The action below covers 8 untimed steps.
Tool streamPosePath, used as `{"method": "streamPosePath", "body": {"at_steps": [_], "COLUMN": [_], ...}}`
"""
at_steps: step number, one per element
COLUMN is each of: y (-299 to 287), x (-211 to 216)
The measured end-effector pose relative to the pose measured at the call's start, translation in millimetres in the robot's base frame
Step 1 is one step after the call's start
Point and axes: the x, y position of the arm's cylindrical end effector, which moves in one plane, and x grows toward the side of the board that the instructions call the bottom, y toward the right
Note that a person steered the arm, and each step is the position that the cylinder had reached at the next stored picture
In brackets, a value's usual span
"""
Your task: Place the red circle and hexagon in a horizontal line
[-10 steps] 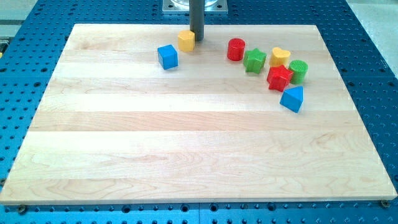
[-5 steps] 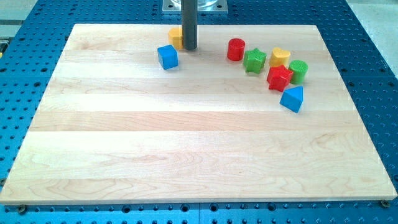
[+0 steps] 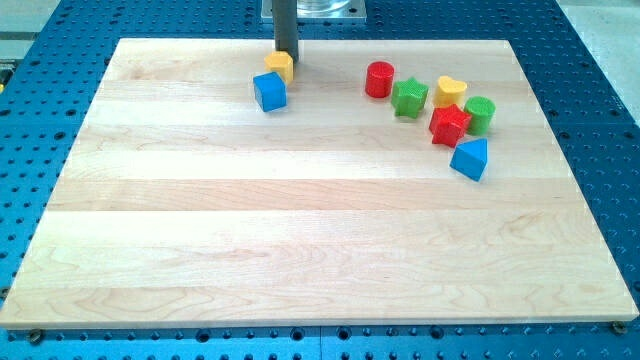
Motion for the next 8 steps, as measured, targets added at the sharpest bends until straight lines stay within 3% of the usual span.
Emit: {"method": "streamPosePath", "body": {"at_steps": [1,3,6,8], "y": [3.2,80.6,92.9,118.1], "x": [0.1,-14.4,73.3,74.2]}}
